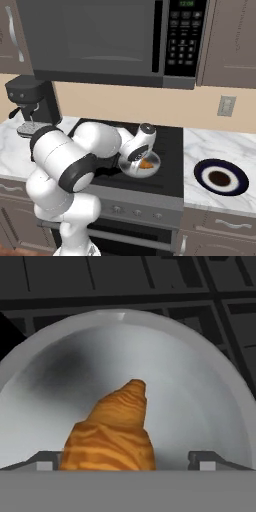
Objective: Pick the croissant and place it on the pan. Then turn on the stove to warm the croissant.
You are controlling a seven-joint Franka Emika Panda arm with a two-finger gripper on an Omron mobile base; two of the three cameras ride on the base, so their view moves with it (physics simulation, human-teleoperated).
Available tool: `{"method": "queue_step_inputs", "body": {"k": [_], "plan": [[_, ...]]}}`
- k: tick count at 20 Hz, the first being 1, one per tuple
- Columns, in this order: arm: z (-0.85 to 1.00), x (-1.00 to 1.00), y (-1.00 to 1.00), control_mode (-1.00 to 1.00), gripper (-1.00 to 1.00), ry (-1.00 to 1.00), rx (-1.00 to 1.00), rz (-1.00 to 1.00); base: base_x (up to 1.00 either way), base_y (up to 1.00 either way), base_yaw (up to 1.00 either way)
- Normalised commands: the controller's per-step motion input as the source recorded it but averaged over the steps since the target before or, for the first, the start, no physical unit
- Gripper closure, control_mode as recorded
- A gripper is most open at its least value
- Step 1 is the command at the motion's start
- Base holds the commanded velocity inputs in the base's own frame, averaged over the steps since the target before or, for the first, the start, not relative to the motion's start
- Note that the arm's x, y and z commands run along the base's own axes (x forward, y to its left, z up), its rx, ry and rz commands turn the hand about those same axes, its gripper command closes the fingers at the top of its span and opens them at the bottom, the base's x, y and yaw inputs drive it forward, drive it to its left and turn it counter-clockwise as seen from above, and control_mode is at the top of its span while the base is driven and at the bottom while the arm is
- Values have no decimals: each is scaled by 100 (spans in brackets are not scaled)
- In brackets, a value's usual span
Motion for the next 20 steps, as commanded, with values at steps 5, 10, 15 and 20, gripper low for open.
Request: {"method": "queue_step_inputs", "body": {"k": [5, 10, 15, 20], "plan": [[2, -21, 0, -100, -100, 0, 0, 2, 0, 0, 0], [14, -26, 3, -100, -100, 0, 0, 4, 0, 0, 0], [28, 0, 10, -100, -100, -15, 1, 5, 0, 0, 0], [53, -24, 2, -100, -100, -10, 0, 0, 0, 0, 0]]}}
